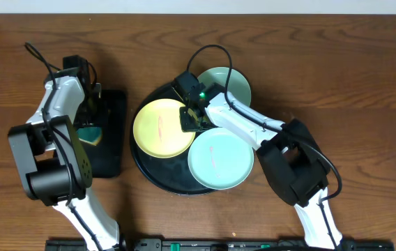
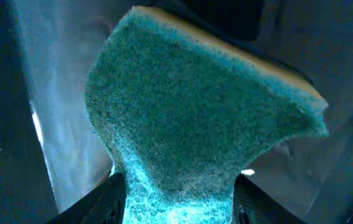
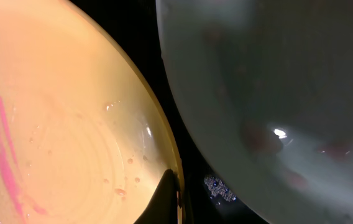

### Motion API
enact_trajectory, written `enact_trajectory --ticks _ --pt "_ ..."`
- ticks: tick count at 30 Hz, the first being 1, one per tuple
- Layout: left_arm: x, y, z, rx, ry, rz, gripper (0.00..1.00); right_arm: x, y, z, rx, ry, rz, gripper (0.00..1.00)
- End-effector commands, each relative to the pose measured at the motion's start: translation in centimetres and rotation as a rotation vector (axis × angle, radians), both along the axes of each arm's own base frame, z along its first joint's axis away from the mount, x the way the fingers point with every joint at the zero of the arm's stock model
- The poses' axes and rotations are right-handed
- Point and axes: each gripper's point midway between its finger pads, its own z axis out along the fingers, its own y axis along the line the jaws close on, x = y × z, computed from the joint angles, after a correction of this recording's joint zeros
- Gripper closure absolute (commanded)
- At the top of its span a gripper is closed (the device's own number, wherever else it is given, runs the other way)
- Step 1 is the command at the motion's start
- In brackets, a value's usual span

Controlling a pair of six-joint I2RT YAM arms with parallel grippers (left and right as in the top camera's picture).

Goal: Clean dirty plates on tray and stack at the side

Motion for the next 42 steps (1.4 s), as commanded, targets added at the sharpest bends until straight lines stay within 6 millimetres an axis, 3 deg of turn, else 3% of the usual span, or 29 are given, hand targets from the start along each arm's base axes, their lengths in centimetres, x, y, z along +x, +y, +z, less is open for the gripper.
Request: enact_trajectory --ticks 1,5,13,27,33,37,42 --pt "-0.2 -0.2 -0.6 -0.038 0.019 -0.012 0.45 -0.4 -0.1 -1.6 -0.024 0.023 0.030 0.98" --pt "0.4 -1.4 0.3 -0.111 0.004 -0.049 0.45 -0.4 -0.1 -1.6 -0.024 0.023 0.030 0.98" --pt "0.2 -0.3 0.5 -0.121 -0.008 -0.023 0.45 -0.4 -0.1 -1.6 -0.024 0.023 0.030 0.98" --pt "0.2 -1.6 -0.5 -0.231 -0.041 -0.016 0.67 -0.4 -0.1 -1.6 -0.024 0.022 0.030 0.98" --pt "-1.0 -2.0 -2.0 -0.244 -0.020 -0.013 0.73 -0.3 0.0 -1.6 -0.022 0.020 0.030 0.98" --pt "-1.4 -2.2 -2.5 -0.245 -0.016 -0.011 0.92 -0.3 0.0 -1.6 -0.021 0.019 0.030 0.99" --pt "-1.0 -2.0 -2.2 -0.239 -0.027 0.013 0.92 -0.3 0.0 -1.6 -0.020 0.017 0.030 0.99"
